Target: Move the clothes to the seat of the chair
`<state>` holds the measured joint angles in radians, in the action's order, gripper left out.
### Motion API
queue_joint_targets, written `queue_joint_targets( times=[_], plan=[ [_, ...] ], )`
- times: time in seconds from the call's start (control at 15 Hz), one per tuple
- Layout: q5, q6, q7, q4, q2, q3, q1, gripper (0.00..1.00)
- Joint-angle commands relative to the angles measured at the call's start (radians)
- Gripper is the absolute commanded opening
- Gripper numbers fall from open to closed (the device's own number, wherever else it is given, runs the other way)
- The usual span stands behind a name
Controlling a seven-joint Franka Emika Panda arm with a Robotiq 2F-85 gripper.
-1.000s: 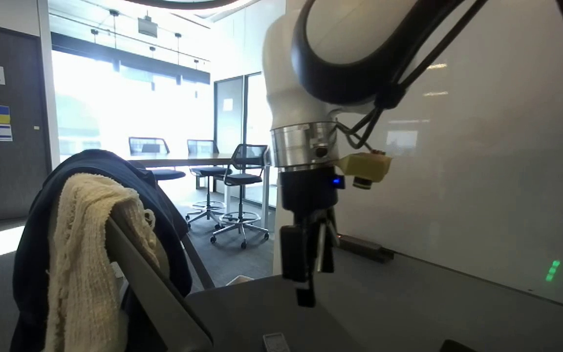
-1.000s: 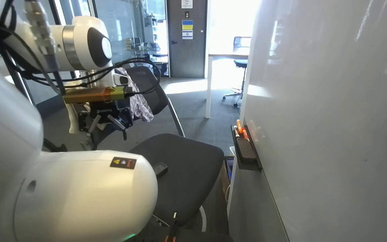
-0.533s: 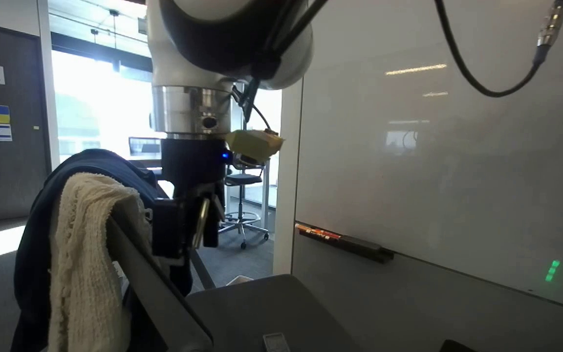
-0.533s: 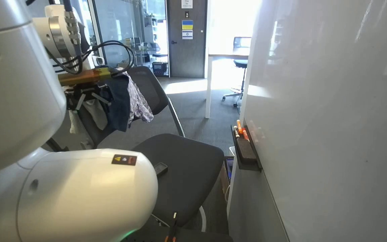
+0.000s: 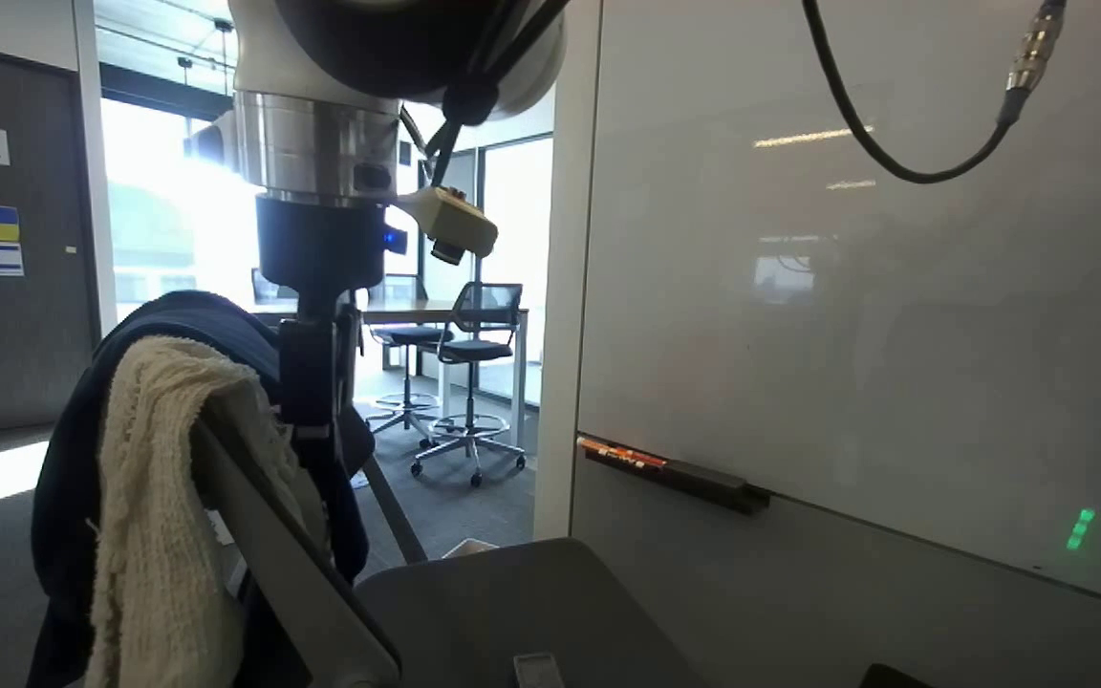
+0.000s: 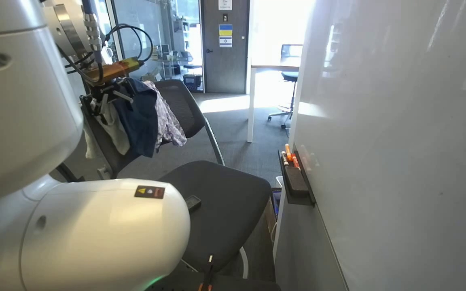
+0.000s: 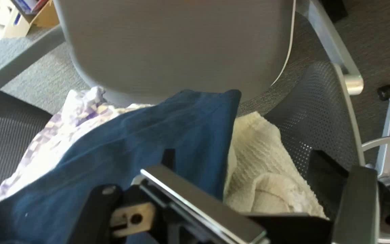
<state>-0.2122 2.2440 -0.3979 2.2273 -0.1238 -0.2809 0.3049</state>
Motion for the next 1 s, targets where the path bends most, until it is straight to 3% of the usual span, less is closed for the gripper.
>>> queue_joint_targets(
  times=[0.0, 0.33, 0.4, 0.73, 0.93],
  plan=[
    [-0.011, 0.191, -0.087, 0.035, -0.021, 0.016, -0.002, 1.00],
    [0.043, 0.536, -0.129, 0.164, -0.015, 0.062, -0.011, 1.00],
    [0.057, 0.568, -0.153, 0.183, -0.013, 0.073, -0.008, 0.79],
    [0.258, 0.621, -0.388, 0.247, -0.033, 0.176, 0.009, 0.43],
    [0.379, 0.588, -0.477, 0.245, -0.044, 0.209, 0.022, 0.20]
  ],
)
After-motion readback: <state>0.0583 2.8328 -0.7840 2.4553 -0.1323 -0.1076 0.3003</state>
